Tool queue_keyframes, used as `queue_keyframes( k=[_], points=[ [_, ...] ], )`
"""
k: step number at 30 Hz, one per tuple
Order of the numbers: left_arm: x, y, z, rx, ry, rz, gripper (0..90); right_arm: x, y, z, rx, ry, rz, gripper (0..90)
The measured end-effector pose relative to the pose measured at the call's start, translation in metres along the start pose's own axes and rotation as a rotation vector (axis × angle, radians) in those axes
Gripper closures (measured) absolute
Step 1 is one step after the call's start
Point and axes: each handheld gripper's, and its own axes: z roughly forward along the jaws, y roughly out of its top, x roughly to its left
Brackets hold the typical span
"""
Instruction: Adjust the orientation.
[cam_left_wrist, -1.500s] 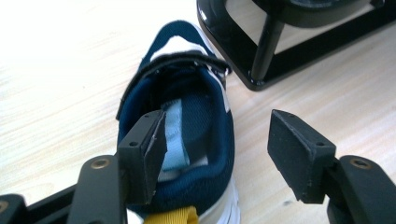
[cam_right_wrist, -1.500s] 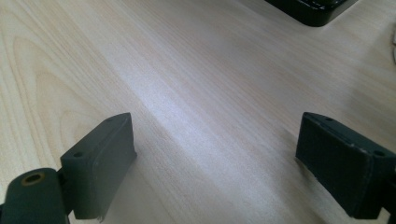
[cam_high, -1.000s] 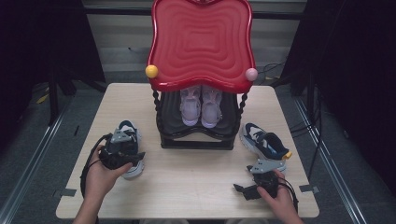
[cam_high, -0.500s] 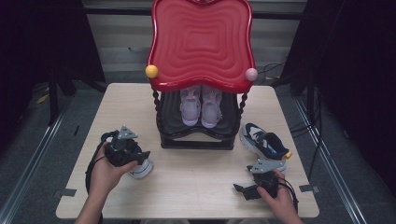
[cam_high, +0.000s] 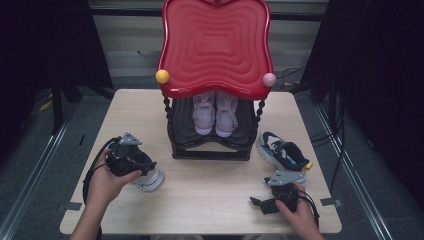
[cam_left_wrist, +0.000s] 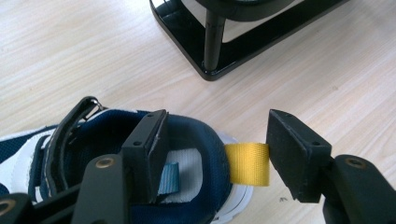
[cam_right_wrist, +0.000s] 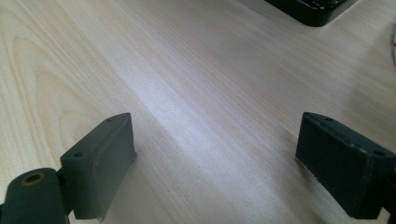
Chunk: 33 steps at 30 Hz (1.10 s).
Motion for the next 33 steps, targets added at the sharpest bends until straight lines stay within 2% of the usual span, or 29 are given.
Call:
queue_keyframes(
  k=[4,11,14,18,20,25,33],
  points=[
    [0.002,0.0,-0.001,0.016,-0.012,-0.024,40.7,0.0,0.0,0.0,0.0,0.0,0.0,10.9],
    [0.008,0.005,-0.006,0.088,-0.032,-0.016,41.6,0.0,0.0,0.0,0.0,0.0,0.0,10.9],
    [0.007,0.009,-0.003,0.12,-0.046,-0.012,41.8,0.0,0.0,0.0,0.0,0.0,-0.001,10.9],
    [0.007,0.013,0.004,0.197,-0.062,0.001,41.8,0.0,0.0,0.0,0.0,0.0,-0.001,10.9],
    [0.007,0.014,0.008,0.22,-0.074,-0.015,42.0,0.0,0.0,0.0,0.0,0.0,0.0,10.9],
    [0.007,0.018,0.018,0.291,-0.093,-0.007,46.0,0.0,0.0,0.0,0.0,0.0,0.0,10.9],
    [0.007,0.025,0.025,0.346,-0.079,-0.011,50.2,0.0,0.0,0.0,0.0,0.001,-0.001,10.9]
  ],
)
